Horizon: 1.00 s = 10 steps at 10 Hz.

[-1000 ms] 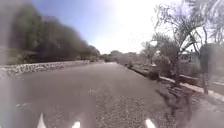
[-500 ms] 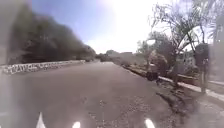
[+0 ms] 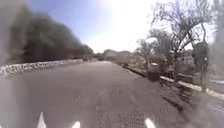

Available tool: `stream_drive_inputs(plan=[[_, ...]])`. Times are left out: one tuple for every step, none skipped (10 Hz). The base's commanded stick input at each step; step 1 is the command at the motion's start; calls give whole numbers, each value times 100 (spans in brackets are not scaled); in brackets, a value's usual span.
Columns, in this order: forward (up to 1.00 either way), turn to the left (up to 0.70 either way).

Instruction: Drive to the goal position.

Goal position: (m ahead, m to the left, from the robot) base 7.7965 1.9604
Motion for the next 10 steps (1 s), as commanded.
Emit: stream_drive_inputs(plan=[[50,0],[50,0],[50,0],[50,0],[50,0],[50,0],[50,0],[50,0],[50,0],[50,0]])
